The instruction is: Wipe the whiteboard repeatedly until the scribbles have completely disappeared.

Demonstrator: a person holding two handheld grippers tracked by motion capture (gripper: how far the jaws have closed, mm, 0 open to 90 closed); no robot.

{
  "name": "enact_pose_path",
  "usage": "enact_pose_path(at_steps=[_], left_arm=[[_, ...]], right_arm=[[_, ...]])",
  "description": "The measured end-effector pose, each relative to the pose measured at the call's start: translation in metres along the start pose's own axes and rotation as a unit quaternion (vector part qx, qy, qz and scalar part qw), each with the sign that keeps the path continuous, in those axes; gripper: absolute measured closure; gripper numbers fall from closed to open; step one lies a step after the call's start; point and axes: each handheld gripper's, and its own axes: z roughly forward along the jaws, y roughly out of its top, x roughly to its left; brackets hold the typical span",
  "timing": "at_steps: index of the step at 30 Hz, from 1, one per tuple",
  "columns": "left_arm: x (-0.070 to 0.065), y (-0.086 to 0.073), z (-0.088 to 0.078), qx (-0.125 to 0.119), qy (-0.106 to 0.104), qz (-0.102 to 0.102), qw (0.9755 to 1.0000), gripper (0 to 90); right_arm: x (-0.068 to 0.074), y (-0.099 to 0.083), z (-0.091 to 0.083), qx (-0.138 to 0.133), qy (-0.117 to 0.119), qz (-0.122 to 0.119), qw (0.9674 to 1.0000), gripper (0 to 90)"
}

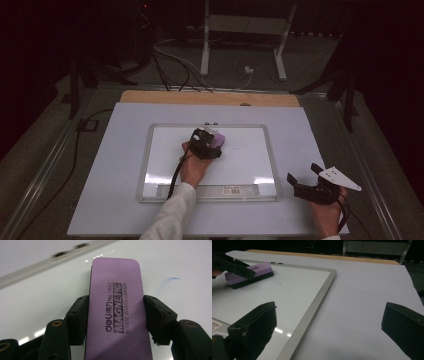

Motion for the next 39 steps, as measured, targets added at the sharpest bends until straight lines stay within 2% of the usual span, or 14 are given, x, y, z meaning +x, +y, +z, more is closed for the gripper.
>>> enact_pose_path(at_steps=[2, 4, 5, 6, 9, 13, 15, 18, 21, 25, 28, 31, 33, 39], left_arm=[[-0.010, 0.001, 0.001, 0.003, -0.020, 0.021, 0.9996, 41.8], [-0.016, 0.001, 0.000, 0.001, -0.018, 0.045, 0.9988, 41.8], [-0.015, 0.001, 0.000, 0.002, -0.020, 0.046, 0.9988, 41.8], [-0.012, 0.001, 0.000, 0.004, -0.020, 0.039, 0.9990, 41.8], [0.001, 0.002, -0.001, 0.005, 0.009, 0.022, 0.9997, 41.8], [0.018, 0.002, -0.003, 0.008, 0.054, 0.002, 0.9985, 41.9], [0.021, 0.002, -0.002, 0.008, 0.048, -0.012, 0.9988, 41.9], [0.014, 0.003, 0.001, 0.003, 0.037, -0.009, 0.9993, 41.8], [-0.001, 0.006, 0.004, 0.000, 0.021, 0.000, 0.9998, 41.8], [-0.026, 0.009, 0.008, 0.002, -0.009, 0.037, 0.9993, 41.8], [-0.039, 0.011, 0.010, 0.001, -0.026, 0.050, 0.9984, 41.7], [-0.044, 0.011, 0.011, -0.005, -0.031, 0.068, 0.9972, 41.8], [-0.040, 0.011, 0.011, -0.003, -0.035, 0.061, 0.9975, 41.8], [-0.021, 0.013, 0.010, 0.003, 0.022, 0.029, 0.9993, 41.9]], right_arm=[[0.000, 0.000, 0.000, 0.000, 0.000, 0.000, 1.0000, 0.3], [0.000, 0.000, -0.001, -0.001, -0.001, 0.000, 1.0000, 0.3], [-0.001, 0.000, -0.001, -0.002, -0.001, 0.002, 1.0000, 0.3], [-0.001, 0.000, -0.002, -0.002, -0.002, 0.002, 1.0000, 0.3], [-0.002, 0.000, -0.002, -0.002, -0.002, 0.004, 1.0000, 0.3], [-0.002, 0.000, -0.002, -0.001, -0.002, 0.004, 1.0000, 0.3], [-0.002, 0.000, -0.001, -0.001, -0.001, 0.004, 1.0000, 0.3], [-0.001, 0.000, -0.001, 0.000, -0.001, 0.003, 1.0000, 0.3], [0.000, 0.000, 0.000, 0.002, 0.000, 0.001, 1.0000, 0.3], [0.001, 0.000, -0.001, 0.000, 0.000, 0.000, 1.0000, 0.3], [0.001, 0.000, -0.001, 0.000, 0.000, 0.001, 1.0000, 0.3], [0.000, 0.000, -0.002, -0.001, 0.000, 0.001, 1.0000, 0.3], [-0.001, 0.000, -0.002, -0.001, -0.001, 0.004, 1.0000, 0.3], [-0.002, 0.000, -0.003, -0.001, -0.003, 0.005, 1.0000, 0.3]])
